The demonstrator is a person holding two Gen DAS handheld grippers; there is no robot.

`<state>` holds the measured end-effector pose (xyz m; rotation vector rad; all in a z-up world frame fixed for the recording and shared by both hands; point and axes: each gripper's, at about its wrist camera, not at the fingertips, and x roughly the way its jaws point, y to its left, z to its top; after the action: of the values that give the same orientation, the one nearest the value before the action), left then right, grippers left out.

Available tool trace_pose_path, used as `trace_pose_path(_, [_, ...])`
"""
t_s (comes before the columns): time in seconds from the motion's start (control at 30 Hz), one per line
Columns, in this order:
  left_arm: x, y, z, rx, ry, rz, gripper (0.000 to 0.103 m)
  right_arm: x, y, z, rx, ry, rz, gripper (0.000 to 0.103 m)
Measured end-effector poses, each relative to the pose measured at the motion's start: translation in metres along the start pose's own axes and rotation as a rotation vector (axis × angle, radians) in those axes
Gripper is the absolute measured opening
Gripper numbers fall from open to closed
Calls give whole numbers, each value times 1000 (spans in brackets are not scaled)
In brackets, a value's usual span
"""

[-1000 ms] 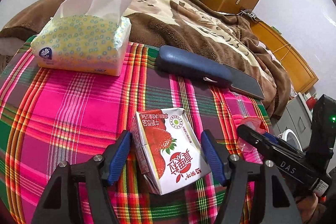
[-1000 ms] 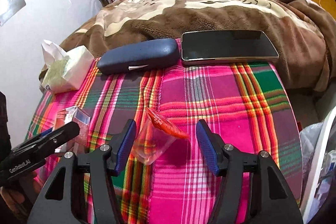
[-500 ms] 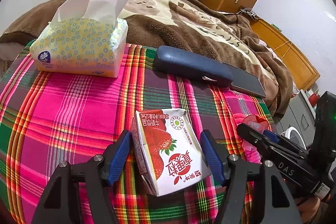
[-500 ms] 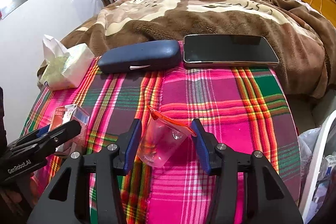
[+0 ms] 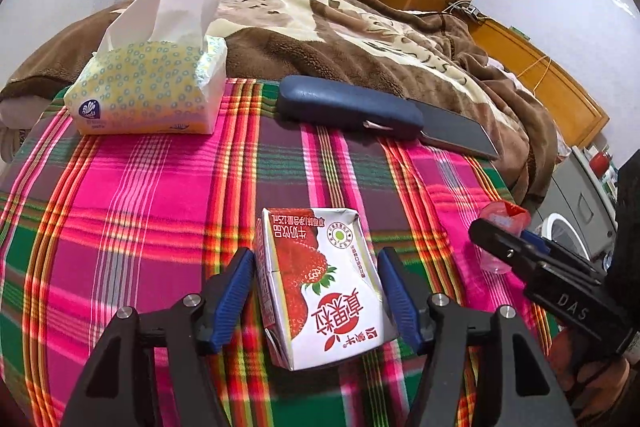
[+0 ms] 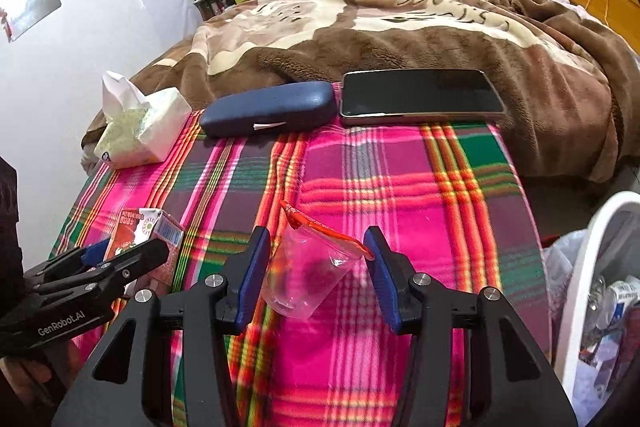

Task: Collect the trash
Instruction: 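Grasp the clear red-lid plastic cup with the right tool while the left tool grasps the strawberry juice carton, then carry the plastic cup and juice carton over the white bin and open both tools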

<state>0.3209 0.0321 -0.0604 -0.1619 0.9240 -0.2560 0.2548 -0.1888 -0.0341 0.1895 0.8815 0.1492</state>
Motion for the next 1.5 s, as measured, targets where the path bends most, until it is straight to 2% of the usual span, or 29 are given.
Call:
trace_pose_path(0.27, [-21, -23, -14, 28, -11, -9, 64, -28, -10, -9, 12, -28, 2, 50])
trace_pose_path(0.5, [-46, -57, -26, 72, -37, -37, 64, -55, -25, -17, 34, -63, -2, 50])
trace_pose_path(0.7, [-70, -96, -34, 135, -71, -50, 64, -84, -40, -24, 48, -104, -16, 50])
trace_pose_path(0.97, [-95, -151, -44, 205, -108, -110, 64, -123, -70, -37, 72, -157, -50, 50])
trace_pose_path(1.23, [-99, -209, -54, 268, -110, -172, 64, -154, -110, -46, 115, -194, -101, 50])
trace_pose_path(1.5, [-83, -259, -63, 318, -77, -227, 64, -170, -154, -55, 172, -204, -169, 50])
